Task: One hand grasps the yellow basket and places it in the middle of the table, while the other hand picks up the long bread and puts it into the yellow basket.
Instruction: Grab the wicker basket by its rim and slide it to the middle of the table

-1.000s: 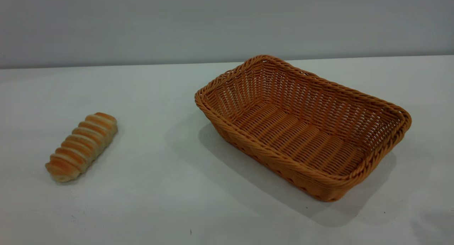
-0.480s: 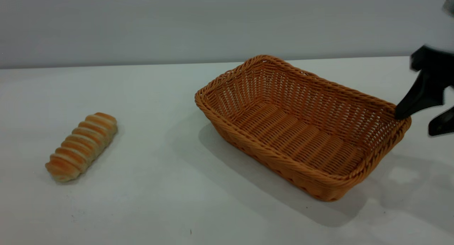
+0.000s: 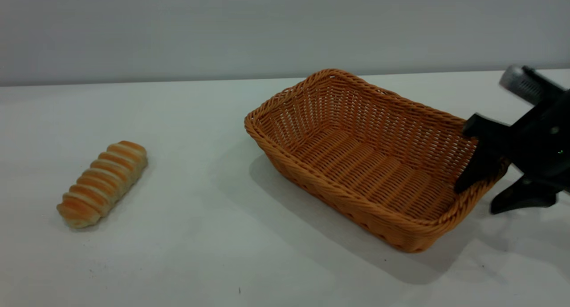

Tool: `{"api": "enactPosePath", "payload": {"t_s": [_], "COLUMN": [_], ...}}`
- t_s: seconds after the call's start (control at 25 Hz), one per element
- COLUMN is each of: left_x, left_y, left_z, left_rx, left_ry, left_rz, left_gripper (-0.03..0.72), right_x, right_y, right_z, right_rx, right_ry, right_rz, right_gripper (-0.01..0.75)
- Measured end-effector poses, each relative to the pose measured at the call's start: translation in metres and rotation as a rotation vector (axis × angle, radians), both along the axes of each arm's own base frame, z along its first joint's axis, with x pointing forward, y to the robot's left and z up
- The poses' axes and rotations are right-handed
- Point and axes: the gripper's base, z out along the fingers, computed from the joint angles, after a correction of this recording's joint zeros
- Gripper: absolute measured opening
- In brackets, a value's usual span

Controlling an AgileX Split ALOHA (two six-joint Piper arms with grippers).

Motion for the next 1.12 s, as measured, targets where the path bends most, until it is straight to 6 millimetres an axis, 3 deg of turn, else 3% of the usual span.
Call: {"api": "enactPosePath", "payload": {"t_s": [0.08,0.24,0.28,0.52,0.64,0.92,1.0,1.12], "left_x": [0.0,0.0,0.0,0.0,0.0,0.0,0.0,0.0], "left_y": [0.0,0.0,0.0,0.0,0.0,0.0,0.0,0.0], "left_z": [0.0,0.0,0.0,0.0,0.0,0.0,0.0,0.0], "left_rx": [0.0,0.001,0.001,0.001,0.001,0.001,0.001,0.001], "left_ry": [0.0,0.0,0.0,0.0,0.0,0.0,0.0,0.0], "left_rz": [0.0,0.0,0.0,0.0,0.0,0.0,0.0,0.0], "left_gripper": [0.577,0.577,0.577,0.577,0.577,0.577,0.577,0.577], "right_x": [0.001,0.006,0.007,0.031,0.045,0.063,0.066,0.07], "right_y": [0.003,0.005,0.005,0.025,0.049,0.105,0.11,0.107], "right_z": [-0.005,-0.002,-0.001,0.018,0.026,0.02,0.022,0.029], "right_rx": [0.012,0.04,0.036,0.044,0.031,0.038,0.052,0.07], "right_ry": [0.014,0.01,-0.002,-0.081,-0.091,-0.027,-0.024,-0.023], "right_rz": [-0.02,-0.051,-0.013,0.195,0.281,0.46,0.466,0.459], "right_gripper": [0.399,0.116,0.096,0.1,0.1,0.114,0.165,0.314]}}
